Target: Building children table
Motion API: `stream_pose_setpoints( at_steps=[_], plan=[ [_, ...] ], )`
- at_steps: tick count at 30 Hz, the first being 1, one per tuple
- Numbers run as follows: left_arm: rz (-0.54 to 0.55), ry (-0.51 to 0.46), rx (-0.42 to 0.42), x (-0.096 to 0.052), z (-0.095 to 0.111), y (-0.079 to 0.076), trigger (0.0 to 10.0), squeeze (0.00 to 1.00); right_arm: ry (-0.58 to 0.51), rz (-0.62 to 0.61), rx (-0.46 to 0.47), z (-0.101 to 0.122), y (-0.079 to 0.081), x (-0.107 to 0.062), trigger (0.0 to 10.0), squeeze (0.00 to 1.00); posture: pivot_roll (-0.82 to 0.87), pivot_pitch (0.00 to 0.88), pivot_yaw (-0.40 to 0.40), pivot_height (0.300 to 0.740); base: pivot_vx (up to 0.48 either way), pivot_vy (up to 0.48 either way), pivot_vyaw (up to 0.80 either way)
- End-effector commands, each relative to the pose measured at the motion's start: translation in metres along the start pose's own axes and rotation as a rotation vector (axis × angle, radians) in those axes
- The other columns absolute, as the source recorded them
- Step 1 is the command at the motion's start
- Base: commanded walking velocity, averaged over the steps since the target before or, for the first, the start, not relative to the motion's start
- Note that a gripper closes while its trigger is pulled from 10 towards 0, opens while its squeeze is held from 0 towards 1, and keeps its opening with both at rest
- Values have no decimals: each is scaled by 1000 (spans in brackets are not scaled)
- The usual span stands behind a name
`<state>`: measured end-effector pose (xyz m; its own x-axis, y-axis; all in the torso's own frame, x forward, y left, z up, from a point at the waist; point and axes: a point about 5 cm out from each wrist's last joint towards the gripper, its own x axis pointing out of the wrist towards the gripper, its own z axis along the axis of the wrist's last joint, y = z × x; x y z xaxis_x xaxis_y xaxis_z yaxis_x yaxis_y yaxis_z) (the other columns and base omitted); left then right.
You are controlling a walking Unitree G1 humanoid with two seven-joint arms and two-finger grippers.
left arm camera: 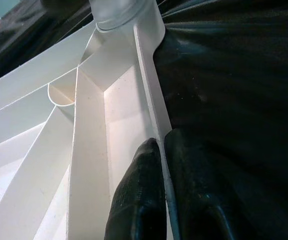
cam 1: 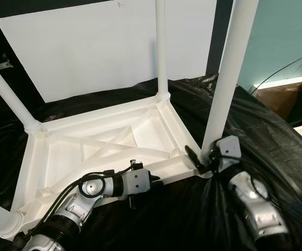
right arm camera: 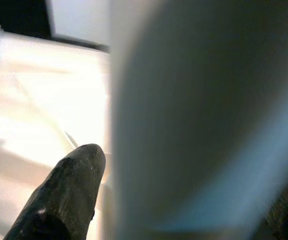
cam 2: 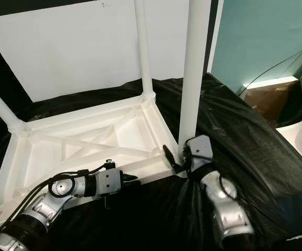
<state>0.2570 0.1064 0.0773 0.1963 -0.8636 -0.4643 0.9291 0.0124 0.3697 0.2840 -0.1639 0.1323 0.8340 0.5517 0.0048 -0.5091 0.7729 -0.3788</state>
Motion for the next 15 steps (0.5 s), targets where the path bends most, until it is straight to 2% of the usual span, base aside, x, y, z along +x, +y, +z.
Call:
stream_pose_setpoints(
  at_steps=[1, 2, 3, 5, 6, 9, 15],
  plan=[
    [-244, 220, -203, 1, -50, -57, 10000, 0, -2, 90, -8, -2, 5, 1, 10000, 0, -27, 0, 21, 740, 0, 0, 0],
    [-244, 220, -203, 1, -50, -57, 10000, 0, 6, 112, -20, -3, 4, 0, 10000, 0, -27, 0, 21, 740, 0, 0, 0],
    [-244, 221, -203, 0, -50, -57, 10000, 0, 16, 153, -27, -5, 3, -1, 314, 0, -24, 0, 22, 740, 0, 0, 0],
    [-244, 221, -203, 0, -50, -57, 10000, 0, 24, 180, -30, -6, 3, -3, 314, 0, -24, 0, 22, 740, 0, 0, 0],
    [-243, 221, -203, 0, -50, -57, 10000, 0, 35, 208, -33, -8, 3, -4, 0, 0, -22, 0, 22, 740, 0, 0, 0],
    [-240, 221, -204, -1, -50, -56, 10000, 0, 83, 263, -33, -15, 0, -8, 0, 0, -18, 0, 21, 740, 0, 0, 0],
    [-238, 221, -202, -2, -50, -55, 10000, 0, 111, 315, -29, -19, -7, -11, 0, 0, -20, 0, 22, 740, 0, 0, 0]
  ],
)
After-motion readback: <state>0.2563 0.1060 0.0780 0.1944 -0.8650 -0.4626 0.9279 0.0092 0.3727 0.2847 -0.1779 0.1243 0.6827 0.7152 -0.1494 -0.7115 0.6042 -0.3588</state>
